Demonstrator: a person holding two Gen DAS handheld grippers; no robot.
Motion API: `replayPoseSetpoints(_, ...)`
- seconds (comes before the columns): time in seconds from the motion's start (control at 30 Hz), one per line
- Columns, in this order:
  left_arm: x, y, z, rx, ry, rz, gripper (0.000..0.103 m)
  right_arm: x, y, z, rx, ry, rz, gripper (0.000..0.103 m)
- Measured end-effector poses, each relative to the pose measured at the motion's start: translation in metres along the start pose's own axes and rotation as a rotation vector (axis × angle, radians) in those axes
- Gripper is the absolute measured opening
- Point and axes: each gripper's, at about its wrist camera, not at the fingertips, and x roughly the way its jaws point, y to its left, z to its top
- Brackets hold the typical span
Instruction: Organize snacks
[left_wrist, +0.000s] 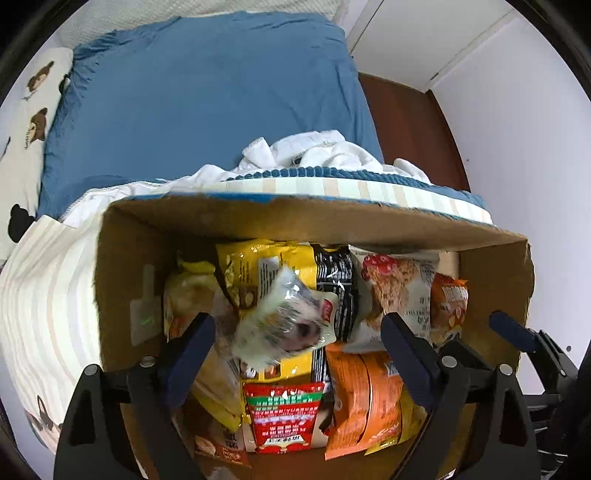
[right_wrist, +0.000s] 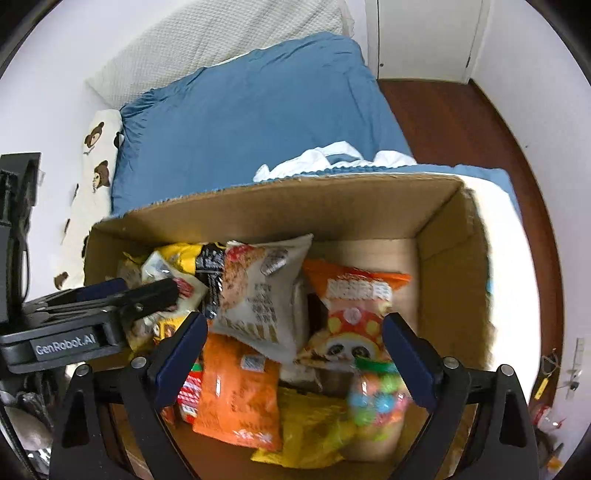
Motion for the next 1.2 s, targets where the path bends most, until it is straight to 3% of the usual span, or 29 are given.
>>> replayPoseSetpoints(0.2, -0.026, -0.007, -0.029, 0.045, -0.105, 0.097, 0.092, -0.029, -0.004, -0.033, -0.016, -0.038, -0.045, 0.098)
replayPoseSetpoints(0.6, -0.067, -0.015, -0.102, 0.055, -0.211, 0.078, 0.092, -0.075, -0.014, -0.091, -0.01, -0.121, -0.045, 0.098)
replayPoseSetpoints(1.2, -0.182, -0.038, -0.264, 0.092, -0.563, 0.11, 0.092, -0.216, -0.002, -0.23, -0.093, -0.423, -0.076, 0.101)
